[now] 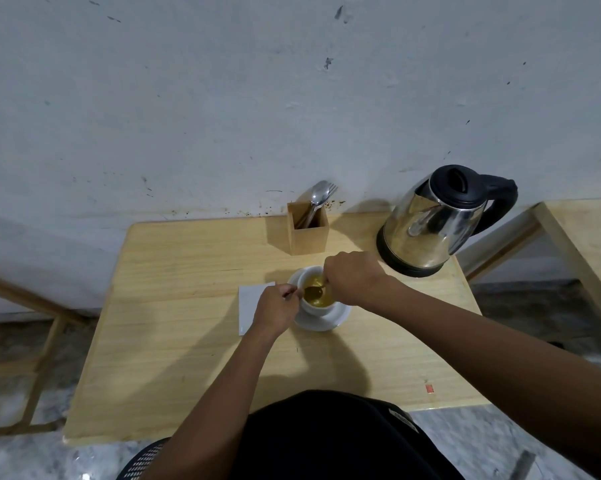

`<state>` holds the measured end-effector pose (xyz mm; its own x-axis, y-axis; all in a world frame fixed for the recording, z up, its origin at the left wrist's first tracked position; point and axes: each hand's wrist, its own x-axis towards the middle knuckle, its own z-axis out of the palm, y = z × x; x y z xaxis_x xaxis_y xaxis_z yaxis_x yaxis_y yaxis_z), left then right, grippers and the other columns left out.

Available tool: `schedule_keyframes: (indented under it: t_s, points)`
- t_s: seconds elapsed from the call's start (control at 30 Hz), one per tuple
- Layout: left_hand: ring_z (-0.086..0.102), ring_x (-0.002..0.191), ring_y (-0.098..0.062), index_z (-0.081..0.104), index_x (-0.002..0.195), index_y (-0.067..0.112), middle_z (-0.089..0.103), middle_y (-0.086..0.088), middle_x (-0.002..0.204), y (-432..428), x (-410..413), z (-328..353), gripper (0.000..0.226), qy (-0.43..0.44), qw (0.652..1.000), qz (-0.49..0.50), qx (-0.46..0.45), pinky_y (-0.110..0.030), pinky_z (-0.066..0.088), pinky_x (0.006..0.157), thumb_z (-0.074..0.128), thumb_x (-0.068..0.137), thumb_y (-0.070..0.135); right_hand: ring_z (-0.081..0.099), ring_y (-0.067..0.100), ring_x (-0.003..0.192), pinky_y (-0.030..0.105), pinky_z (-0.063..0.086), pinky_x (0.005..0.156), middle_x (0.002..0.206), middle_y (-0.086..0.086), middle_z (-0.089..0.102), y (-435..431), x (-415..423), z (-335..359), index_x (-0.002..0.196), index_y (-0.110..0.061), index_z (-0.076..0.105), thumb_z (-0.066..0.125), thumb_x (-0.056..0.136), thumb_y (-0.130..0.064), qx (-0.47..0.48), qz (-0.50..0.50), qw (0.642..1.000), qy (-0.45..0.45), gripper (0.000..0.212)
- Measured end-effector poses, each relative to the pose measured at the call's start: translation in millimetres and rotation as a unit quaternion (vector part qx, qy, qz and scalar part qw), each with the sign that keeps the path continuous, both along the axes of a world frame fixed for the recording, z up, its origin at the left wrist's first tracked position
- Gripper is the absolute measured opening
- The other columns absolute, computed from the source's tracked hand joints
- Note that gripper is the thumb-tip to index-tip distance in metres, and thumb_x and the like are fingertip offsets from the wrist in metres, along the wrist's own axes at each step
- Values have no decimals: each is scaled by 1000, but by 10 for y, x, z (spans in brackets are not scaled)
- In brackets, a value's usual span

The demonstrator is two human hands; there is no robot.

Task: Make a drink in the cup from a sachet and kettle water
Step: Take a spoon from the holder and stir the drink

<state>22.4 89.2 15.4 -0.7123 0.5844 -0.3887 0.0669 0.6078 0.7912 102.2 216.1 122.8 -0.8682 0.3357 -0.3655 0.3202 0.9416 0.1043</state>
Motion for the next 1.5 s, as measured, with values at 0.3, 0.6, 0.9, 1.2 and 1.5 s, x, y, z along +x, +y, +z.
schedule_keyframes:
  t_s: [0.3, 0.6, 0.9, 1.2, 1.5]
  points:
    - [52, 63, -10, 72, 95, 12, 63, -2, 79, -1, 6, -9, 25, 1, 1000, 5, 0, -24, 38, 52, 53, 94, 27, 50, 22, 72, 31, 39, 62, 100, 6, 65, 68, -2, 72, 108, -11, 57, 53, 91, -15, 36, -1, 999, -23, 18]
    - [58, 76, -15, 70, 106, 14, 65, -2, 88, 8, 0, -10, 25, -11, 1000, 9, -3, -24, 40, 58, 53, 94, 28, 53, 19, 69, 30, 41, 60, 71, -2, 47, -7, -68, 43, 103, -13, 57, 56, 91, -26, -2, -10, 1000, 1, 18]
    - [56, 69, -14, 73, 93, 13, 64, -2, 79, -6, 0, -39, 24, -6, 1000, 5, 7, -24, 39, 55, 54, 94, 29, 53, 20, 71, 29, 43, 63, 82, 3, 54, 87, -50, 95, 105, -11, 57, 57, 90, -21, 44, 18, 998, -29, 19]
    - [61, 87, -17, 69, 110, 15, 67, -2, 96, 1, -12, -39, 26, -7, 1000, 1, -7, -25, 42, 67, 54, 94, 30, 52, 17, 66, 30, 42, 60, 67, -2, 43, -2, -105, 56, 100, -13, 55, 58, 90, -27, -16, 4, 1000, -12, 18]
    - [51, 63, -9, 71, 100, 13, 57, 5, 70, -1, -5, -21, 25, -6, 1000, 5, -7, -23, 36, 54, 54, 94, 29, 54, 20, 71, 29, 42, 62, 87, 4, 61, 51, -103, 79, 104, -12, 59, 54, 91, -18, 62, 36, 997, -37, 15]
